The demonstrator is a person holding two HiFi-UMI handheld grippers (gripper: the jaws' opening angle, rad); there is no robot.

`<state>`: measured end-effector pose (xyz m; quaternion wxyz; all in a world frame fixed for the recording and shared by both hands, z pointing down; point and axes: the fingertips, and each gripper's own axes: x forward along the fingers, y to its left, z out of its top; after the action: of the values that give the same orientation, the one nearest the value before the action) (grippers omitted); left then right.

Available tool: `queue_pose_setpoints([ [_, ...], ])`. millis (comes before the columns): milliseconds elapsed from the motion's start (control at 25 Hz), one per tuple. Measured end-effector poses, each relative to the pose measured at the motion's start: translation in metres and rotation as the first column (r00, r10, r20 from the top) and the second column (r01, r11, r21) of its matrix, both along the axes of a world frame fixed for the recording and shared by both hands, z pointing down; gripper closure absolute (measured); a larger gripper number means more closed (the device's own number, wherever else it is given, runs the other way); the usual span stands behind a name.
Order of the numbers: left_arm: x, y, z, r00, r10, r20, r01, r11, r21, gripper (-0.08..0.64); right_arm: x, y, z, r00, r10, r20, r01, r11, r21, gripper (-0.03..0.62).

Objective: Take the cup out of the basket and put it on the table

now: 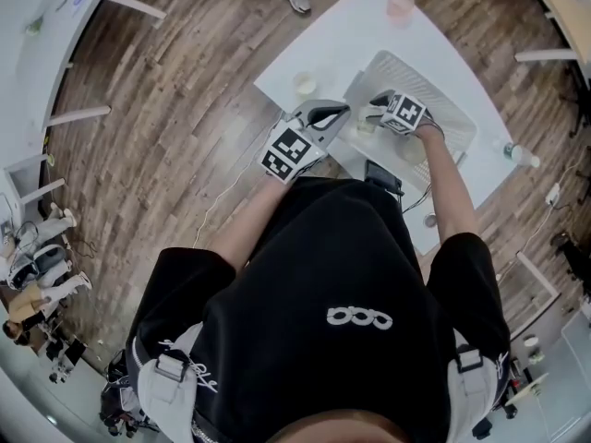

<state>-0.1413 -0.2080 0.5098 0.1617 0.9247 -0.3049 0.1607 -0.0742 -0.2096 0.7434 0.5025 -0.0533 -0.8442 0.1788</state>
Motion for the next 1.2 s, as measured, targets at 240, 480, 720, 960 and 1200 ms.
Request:
queue_pose_setpoints([
  [240,-0.007,0.003,0.004,1.0,-0.003,0.005,0.003,1.0,-0.01,0.551,-0.006,0.012,0.01,0.998,-0.054,-0.011,0.053,0.994,-0.093,0.405],
  [480,-0.01,0.001,0.004,1.0,-0.009,-0.009,0.008,1.0,-0.02,0.551,-0.001,0.02,0.008,0.998,-0.054,-0.02,0.05,0.983,-0.177,0.44],
  [720,-0.008,0.001,0.001,1.0,-0.006,-0.021,0.006,1.0,-0.018,0.551,0.004,0.029,0.001,0.999,-0.05,-0.013,0.046,0.975,-0.219,0.488],
  [960,-0.004,0.004,-0.004,0.999,0.005,-0.048,-0.007,1.0,-0.031,0.551,0.006,0.04,-0.012,0.999,-0.045,0.004,0.044,0.968,-0.245,0.536],
  [1200,0.002,0.005,-0.009,0.998,0.035,-0.058,-0.036,0.999,-0.026,0.551,0.01,0.045,-0.022,1.0,-0.004,0.015,0.007,0.971,-0.24,0.56],
])
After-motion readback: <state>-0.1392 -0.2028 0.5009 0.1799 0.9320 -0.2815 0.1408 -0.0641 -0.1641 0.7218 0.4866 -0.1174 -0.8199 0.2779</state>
